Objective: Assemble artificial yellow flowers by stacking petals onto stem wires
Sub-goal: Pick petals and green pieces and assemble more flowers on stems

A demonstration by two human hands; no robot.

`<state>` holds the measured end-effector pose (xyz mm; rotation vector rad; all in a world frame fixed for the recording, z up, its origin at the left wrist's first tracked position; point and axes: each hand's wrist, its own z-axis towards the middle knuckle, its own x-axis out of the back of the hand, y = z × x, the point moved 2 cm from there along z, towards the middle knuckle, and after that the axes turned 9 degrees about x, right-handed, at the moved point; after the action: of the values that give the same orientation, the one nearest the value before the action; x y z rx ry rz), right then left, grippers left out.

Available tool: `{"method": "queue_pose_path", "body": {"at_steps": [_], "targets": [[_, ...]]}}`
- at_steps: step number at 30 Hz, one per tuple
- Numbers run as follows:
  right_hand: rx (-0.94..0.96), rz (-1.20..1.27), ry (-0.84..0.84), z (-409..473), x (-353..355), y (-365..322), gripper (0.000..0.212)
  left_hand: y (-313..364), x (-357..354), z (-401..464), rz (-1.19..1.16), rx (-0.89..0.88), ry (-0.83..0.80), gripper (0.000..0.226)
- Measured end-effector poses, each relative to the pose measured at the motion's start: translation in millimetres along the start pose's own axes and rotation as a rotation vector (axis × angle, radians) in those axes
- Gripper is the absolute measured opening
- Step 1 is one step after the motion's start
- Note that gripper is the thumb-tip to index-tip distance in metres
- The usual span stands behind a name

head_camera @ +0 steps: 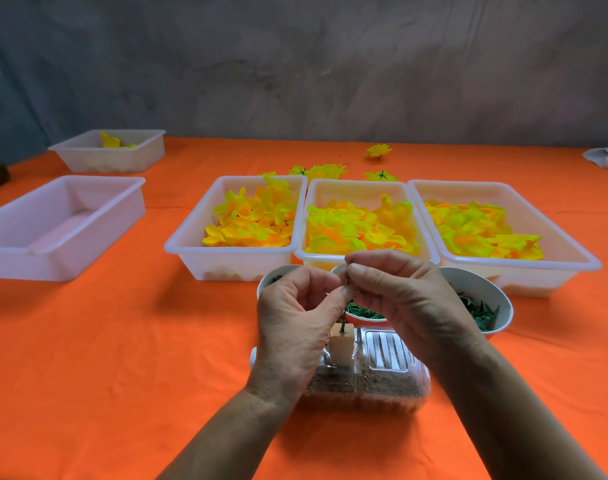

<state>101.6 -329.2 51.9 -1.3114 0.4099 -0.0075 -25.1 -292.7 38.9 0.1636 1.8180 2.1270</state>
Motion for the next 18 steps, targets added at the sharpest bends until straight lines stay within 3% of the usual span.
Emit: {"method": "queue_pose_path", "body": {"at_steps": [7,18], "targets": [[-0.002,-0.027,-0.012,-0.6,-0.4,-1.4,0.028,-0.6,0.1,0.2,-0.006,0.014,-0.003,0.014],[0.264,-0.186,-0.133,-1.7,2.0,-9.1,0.017,2.0,-0.5,0.3,-0.038,0.014,-0.022,0.016]]}}
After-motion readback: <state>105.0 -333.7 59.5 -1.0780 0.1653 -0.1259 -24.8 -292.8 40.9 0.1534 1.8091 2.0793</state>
